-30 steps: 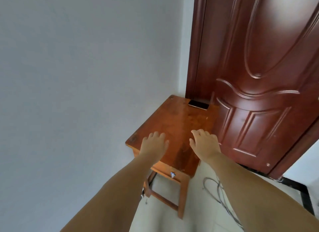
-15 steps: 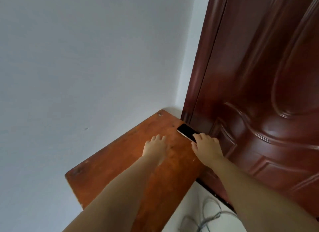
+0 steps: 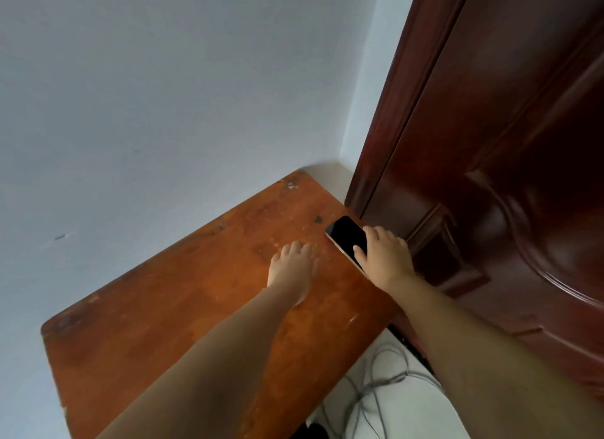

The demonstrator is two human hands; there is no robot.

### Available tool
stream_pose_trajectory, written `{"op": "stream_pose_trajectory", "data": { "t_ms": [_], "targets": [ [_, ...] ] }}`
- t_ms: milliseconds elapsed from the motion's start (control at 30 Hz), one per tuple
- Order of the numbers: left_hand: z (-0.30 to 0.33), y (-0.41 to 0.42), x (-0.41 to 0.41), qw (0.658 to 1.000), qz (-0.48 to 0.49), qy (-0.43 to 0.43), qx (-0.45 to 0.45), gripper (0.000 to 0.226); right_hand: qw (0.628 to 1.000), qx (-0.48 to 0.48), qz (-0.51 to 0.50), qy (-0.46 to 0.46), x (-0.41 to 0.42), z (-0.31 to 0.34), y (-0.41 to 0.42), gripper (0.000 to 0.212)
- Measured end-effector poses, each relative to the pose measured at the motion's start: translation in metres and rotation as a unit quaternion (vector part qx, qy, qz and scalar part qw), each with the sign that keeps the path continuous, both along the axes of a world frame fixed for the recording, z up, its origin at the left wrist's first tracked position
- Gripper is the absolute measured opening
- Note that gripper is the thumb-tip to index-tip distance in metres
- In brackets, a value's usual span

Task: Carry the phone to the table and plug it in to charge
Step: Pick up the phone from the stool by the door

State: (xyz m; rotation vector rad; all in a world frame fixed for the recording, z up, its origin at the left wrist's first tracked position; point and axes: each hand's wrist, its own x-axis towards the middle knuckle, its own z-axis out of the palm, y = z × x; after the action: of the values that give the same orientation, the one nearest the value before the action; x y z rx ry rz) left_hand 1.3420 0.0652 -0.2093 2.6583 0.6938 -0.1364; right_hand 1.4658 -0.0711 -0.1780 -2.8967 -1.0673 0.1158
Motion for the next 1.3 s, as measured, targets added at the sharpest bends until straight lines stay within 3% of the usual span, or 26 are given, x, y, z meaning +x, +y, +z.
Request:
{"op": "stream_pose_trajectory", "data": {
  "t_ms": [200, 300, 700, 900, 1300],
  "targets": [
    [-0.050, 0.003, 0.003, 0.997, -0.043, 0.046, 0.039, 0.057, 0.996, 0.021, -0.052, 0.068, 0.014, -0.042, 0.004, 0.092],
    [-0.061, 0.000, -0.004, 0.997, -0.037, 0.028, 0.063, 0.061, 0.993, 0.009, -0.082, 0.083, 0.015, -0.052, 0.002, 0.101],
    [-0.063, 0.000, -0.001, 0.995, -0.042, 0.036, 0.084, 0.059, 0.990, 0.031, -0.121, 0.070, 0.025, -0.048, 0.015, 0.080],
    [-0.032, 0.014, 0.015, 0.993, -0.072, 0.077, 0.052, 0.053, 0.998, 0.043, -0.047, 0.008, 0.039, -0.006, 0.027, 0.081],
    [0.088, 0.048, -0.027, 0.986, 0.085, -0.032, 0.139, 0.031, 0.992, 0.090, 0.070, -0.054, 0.003, 0.082, 0.061, 0.081]
  ]
}}
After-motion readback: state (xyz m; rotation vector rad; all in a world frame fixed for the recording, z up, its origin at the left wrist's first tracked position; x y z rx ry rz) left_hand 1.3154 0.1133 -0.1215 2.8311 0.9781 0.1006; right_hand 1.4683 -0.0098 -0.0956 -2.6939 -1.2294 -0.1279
